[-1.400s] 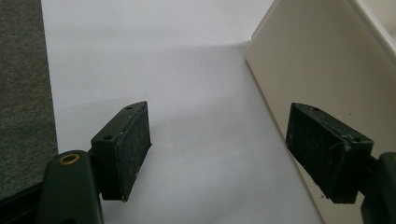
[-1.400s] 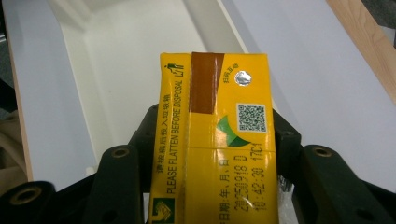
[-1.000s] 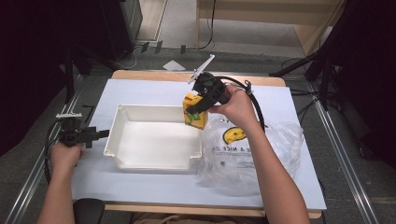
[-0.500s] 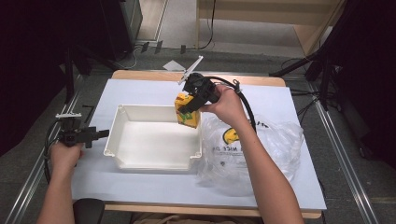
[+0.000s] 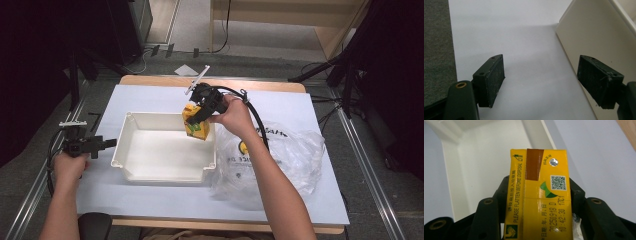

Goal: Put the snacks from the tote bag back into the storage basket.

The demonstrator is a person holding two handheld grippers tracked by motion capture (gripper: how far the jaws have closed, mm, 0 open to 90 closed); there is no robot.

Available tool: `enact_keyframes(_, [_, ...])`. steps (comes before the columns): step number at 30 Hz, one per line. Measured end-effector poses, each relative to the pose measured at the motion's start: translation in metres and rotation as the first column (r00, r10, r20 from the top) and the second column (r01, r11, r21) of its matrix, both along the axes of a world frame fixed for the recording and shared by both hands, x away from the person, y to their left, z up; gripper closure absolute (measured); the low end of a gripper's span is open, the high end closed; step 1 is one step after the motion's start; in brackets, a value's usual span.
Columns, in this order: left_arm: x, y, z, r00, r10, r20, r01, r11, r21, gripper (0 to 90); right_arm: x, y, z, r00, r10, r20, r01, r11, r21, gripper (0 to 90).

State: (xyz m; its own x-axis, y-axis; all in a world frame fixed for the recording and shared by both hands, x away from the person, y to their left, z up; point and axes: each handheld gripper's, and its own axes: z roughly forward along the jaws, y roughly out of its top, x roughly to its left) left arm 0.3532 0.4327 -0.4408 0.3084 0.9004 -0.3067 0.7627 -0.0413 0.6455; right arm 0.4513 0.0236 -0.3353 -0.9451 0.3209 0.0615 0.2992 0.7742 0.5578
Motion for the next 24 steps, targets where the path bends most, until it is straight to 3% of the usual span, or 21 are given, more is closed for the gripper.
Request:
enact_keyframes(10, [0.000, 0.000, 0.000, 1.0000, 0.003, 0.000, -0.003, 1.0000, -0.003, 23.3, 0.006, 0.006, -0.027, 1.0000, -0.008, 0.005, 0.008, 0.9997, -0.022, 53.0])
enact_keyframes(15, [0.000, 0.000, 0.000, 1.0000, 0.003, 0.000, -0.003, 1.0000, -0.003, 23.3, 0.009, 0.007, -0.035, 0.9997, -0.022, 0.010, 0.022, 0.9997, -0.004, 53.0])
enact_keyframes(24, [0.000, 0.000, 0.000, 1.0000, 0.001, 0.001, -0.001, 1.0000, -0.004, 23.3, 0.014, 0.005, -0.049, 0.9994, -0.032, -0.010, 0.032, 0.9992, -0.023, 52.8])
